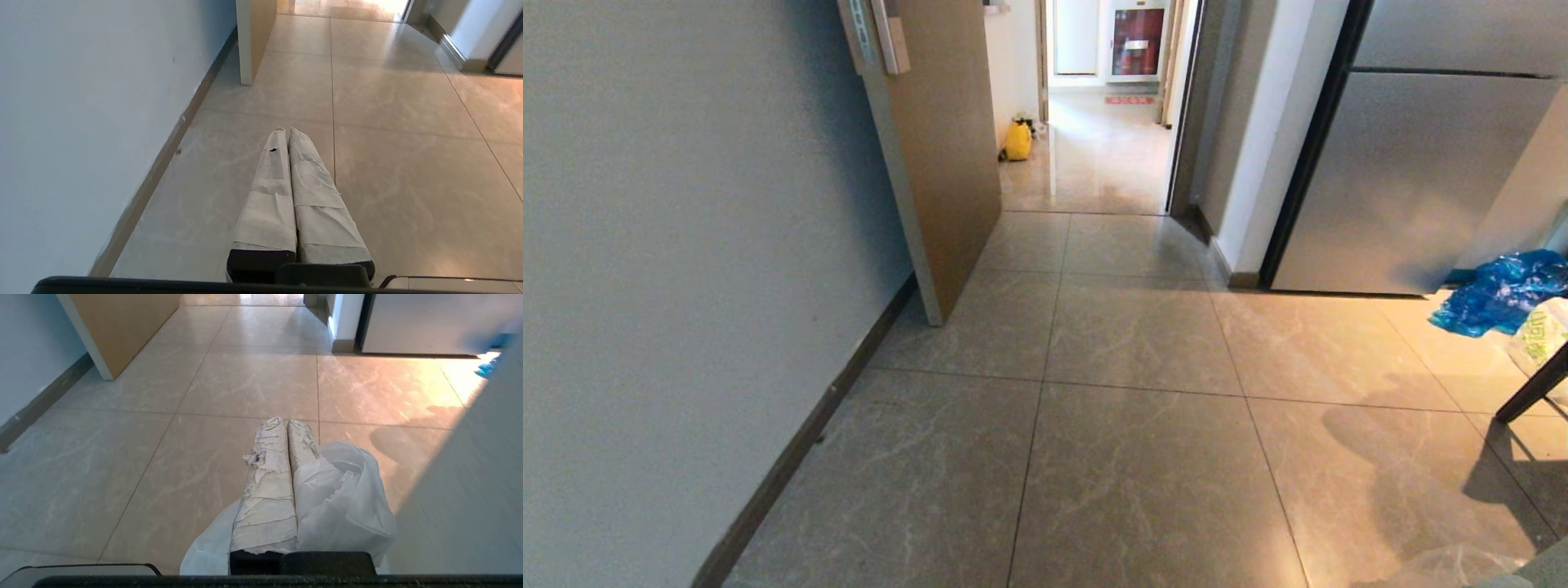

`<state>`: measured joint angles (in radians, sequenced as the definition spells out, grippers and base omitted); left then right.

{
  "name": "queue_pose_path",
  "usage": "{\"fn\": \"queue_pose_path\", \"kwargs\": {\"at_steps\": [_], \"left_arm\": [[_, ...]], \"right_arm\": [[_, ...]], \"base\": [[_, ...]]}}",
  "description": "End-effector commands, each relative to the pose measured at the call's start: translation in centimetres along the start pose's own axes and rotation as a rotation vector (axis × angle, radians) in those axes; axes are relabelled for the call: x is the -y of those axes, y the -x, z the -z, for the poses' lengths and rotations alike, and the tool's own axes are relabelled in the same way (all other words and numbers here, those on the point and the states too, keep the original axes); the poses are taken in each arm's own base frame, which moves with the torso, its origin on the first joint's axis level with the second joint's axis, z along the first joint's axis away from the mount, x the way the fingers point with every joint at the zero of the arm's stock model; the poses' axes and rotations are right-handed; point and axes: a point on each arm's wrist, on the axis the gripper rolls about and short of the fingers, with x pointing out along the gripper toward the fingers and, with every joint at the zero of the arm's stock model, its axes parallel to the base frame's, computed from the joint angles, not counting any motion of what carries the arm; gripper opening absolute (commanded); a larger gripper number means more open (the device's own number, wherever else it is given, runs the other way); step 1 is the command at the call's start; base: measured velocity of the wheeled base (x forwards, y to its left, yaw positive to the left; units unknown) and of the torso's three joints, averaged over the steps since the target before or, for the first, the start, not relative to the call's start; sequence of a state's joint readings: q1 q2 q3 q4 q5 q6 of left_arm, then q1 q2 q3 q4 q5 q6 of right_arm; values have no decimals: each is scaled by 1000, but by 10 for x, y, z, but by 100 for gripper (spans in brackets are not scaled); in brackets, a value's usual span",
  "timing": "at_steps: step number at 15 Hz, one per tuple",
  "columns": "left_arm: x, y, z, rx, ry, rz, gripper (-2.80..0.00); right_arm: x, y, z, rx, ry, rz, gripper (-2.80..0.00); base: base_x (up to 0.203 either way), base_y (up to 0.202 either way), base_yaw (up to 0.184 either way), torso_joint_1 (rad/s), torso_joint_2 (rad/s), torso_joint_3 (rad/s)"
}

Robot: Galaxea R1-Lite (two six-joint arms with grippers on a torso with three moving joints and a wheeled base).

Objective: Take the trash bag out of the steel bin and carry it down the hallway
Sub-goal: Put the trash bag at the door

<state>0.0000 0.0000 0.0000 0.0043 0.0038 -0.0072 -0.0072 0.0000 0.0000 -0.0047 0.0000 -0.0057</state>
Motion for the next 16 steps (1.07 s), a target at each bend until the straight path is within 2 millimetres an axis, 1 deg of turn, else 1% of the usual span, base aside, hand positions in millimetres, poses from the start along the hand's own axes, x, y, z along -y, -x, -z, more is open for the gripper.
{"fn": "queue_pose_path", "kwargs": {"at_steps": [1, 12, 13, 16], "left_arm": [[0, 0, 0, 0, 0, -1, -280], [0, 0, 0, 0, 0, -1, -280], [0, 0, 0, 0, 0, -1, -280], [0, 0, 0, 0, 0, -1, -280]], "right_arm": [[0, 0, 0, 0, 0, 0, -280], [0, 0, 0, 0, 0, 0, -280], [0, 0, 0, 0, 0, 0, -280], [0, 0, 0, -1, 0, 0, -280]], "base": [[189, 0, 2, 2, 3, 6], [188, 0, 1, 3, 2, 4], [100, 0, 0, 5, 6, -2], [0, 0, 0, 0, 0, 0]]}}
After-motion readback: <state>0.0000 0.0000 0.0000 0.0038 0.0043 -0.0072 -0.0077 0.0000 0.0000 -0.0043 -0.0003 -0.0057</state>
